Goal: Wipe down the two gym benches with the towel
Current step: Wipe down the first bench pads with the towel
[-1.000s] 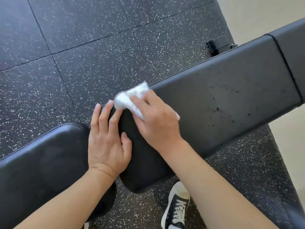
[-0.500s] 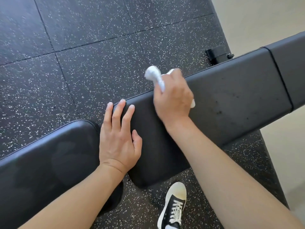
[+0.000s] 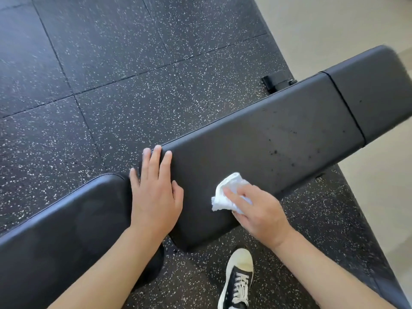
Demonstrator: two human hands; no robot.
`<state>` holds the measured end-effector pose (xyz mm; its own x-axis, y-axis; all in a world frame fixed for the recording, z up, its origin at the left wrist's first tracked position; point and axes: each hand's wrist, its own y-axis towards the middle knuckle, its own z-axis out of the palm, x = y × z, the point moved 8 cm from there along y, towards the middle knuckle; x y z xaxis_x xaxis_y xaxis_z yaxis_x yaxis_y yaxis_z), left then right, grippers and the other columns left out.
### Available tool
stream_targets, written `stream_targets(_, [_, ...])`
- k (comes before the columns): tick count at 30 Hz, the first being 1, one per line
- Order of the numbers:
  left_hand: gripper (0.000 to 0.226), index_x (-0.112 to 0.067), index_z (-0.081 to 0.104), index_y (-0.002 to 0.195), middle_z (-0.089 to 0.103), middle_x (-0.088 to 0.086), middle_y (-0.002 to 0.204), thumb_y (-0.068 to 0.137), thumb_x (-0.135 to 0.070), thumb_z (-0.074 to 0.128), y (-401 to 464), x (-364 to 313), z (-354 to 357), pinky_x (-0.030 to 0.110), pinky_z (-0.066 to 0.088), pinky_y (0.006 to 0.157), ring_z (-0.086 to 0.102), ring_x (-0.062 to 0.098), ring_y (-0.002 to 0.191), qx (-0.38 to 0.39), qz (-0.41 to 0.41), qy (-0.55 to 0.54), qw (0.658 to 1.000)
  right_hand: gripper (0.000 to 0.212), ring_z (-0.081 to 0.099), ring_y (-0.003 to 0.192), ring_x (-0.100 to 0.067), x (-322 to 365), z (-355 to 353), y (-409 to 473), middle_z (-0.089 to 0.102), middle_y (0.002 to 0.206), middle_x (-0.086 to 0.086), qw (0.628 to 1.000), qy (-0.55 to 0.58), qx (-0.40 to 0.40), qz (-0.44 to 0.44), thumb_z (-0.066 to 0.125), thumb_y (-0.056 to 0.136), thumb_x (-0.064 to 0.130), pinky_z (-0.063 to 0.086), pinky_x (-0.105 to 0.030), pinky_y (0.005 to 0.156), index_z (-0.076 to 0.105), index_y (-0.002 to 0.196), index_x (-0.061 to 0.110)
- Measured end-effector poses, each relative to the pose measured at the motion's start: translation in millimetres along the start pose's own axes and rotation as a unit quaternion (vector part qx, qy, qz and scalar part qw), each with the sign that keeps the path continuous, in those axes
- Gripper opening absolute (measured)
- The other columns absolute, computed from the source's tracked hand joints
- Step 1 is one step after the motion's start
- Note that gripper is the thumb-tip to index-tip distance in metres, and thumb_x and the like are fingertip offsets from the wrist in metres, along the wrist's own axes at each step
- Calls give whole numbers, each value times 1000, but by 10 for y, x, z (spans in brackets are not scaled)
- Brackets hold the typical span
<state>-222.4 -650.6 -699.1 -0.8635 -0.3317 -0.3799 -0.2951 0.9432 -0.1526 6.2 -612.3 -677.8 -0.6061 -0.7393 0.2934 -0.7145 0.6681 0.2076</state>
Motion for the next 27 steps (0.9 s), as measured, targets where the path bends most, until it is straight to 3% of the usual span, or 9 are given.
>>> stream_targets(3, [64,-6,42,157,28,13,171,94,-13,55,60,-254,-29,66,27,124,18,34,162,1,96,9,995,37,62,73,-24,-399,-70,342,65,96,-1,991,-29,-56,115,71,86,8,53,-35,55,75,121,17])
stream_targets(6, [65,-7,38,159,28,10,172,96,-15,47,289,-557,1,60,22,128,17,31,162,-2,130,-20,991,25,56,69,-21,-555,-46,665,60,90,-1,964,-49,-108,237,73,87,15,48,-33,48,75,111,19])
stream_targets(9, [63,-12,35,162,26,4,173,99,-16,44,499,-884,199,58,15,129,14,26,163,16,139,-42,989,25,53,72,-20,-509,31,681,56,92,-2,962,-27,-123,241,69,93,21,45,-32,54,71,118,16])
stream_targets(13, [59,-17,39,160,26,0,174,103,-30,42,489,-1052,435,58,7,131,14,23,163,-7,133,25,991,33,53,73,-18,-480,-45,-66,55,93,1,976,-11,-95,194,66,94,16,50,-32,59,69,127,15])
stream_targets(17, [62,-18,40,158,29,0,172,98,-34,42,488,-1045,485,56,8,131,17,23,163,-32,132,45,990,40,59,78,-19,-813,-248,-656,62,97,-1,965,-9,-122,231,73,91,10,54,-32,65,71,130,14])
stream_targets(22, [64,-18,41,156,30,2,171,94,-33,44,502,-1050,512,57,11,130,18,26,162,-35,132,59,989,28,57,77,-22,-905,-166,-279,60,92,-3,887,-30,-206,412,71,91,13,46,-33,60,75,119,13])
stream_targets(27, [63,-16,40,156,28,3,172,96,-32,43,508,-1047,532,57,10,130,16,26,162,-23,123,61,990,32,54,74,-24,-556,-25,447,59,90,-7,903,33,-186,385,55,88,12,45,-34,60,72,114,4])
